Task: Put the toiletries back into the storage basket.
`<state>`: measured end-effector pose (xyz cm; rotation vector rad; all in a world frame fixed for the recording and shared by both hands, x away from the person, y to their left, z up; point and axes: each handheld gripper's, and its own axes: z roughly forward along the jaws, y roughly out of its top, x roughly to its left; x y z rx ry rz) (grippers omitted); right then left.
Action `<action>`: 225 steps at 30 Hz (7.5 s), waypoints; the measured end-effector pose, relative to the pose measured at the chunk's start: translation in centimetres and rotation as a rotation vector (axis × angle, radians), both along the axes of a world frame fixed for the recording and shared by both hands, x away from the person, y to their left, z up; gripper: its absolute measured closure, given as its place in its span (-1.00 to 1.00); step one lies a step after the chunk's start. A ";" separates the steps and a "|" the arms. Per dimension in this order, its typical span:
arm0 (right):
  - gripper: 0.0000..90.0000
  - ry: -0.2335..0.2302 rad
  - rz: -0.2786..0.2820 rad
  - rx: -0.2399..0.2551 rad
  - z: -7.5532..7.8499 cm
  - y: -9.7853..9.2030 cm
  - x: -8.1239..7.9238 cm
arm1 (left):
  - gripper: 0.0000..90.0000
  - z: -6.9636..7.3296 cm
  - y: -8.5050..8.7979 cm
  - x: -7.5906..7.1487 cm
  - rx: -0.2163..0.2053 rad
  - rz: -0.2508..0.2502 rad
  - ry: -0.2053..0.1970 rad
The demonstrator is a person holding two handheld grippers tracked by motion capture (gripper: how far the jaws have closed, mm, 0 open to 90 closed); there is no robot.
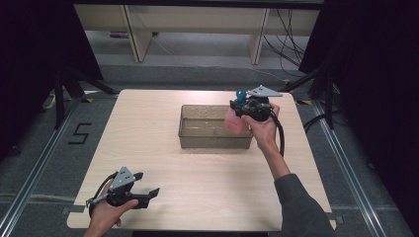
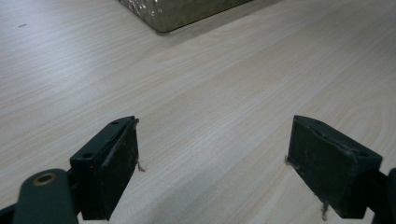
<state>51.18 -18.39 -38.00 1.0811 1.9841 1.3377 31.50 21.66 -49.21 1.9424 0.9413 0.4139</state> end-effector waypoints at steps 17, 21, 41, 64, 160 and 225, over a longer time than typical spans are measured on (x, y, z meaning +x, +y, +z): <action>0.20 0.014 -0.033 -0.005 -1.9 -0.3 0.8 | -0.65 0.0 0.0 0.0 0.005 -0.004 -0.002; 0.20 0.028 -0.035 -0.002 -2.4 -0.4 0.8 | -0.65 -0.1 0.0 0.0 0.006 0.000 -0.003; 0.20 0.063 -0.054 -0.018 -4.0 -1.0 0.6 | -0.65 0.0 0.1 0.1 0.002 0.001 -0.004; 0.20 0.068 -0.048 -0.048 -5.1 -0.9 0.2 | -0.65 0.0 0.1 0.0 0.001 0.006 -0.001; -0.56 0.037 -0.024 0.073 -3.9 -3.5 -8.0 | -0.65 0.2 0.1 -0.3 0.004 0.008 -0.006; -0.56 0.043 0.043 0.088 -5.0 -4.1 -13.3 | -0.65 0.3 0.0 -0.5 0.002 0.002 -0.018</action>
